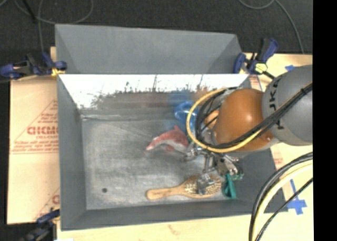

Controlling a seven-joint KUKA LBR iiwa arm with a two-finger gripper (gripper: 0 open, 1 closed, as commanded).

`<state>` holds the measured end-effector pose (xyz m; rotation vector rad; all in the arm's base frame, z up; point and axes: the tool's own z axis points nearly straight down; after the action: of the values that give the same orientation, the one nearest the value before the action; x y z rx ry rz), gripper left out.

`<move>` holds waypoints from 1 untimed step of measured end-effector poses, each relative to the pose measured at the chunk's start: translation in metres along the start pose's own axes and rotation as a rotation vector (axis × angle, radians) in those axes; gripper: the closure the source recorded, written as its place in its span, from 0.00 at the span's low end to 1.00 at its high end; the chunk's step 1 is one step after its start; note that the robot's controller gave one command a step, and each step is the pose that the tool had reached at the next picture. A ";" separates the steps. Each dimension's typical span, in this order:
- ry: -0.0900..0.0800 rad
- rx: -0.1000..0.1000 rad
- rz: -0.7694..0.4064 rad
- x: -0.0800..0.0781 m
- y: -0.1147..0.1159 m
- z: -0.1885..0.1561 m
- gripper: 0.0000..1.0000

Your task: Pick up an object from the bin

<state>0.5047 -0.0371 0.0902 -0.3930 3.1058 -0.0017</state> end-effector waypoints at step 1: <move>-0.004 -0.003 0.005 0.017 -0.009 0.011 1.00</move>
Offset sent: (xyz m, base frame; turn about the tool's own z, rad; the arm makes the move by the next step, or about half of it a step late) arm 0.0000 0.0000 0.0000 0.0000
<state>0.4909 -0.0495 0.0790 -0.3855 3.1032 0.0036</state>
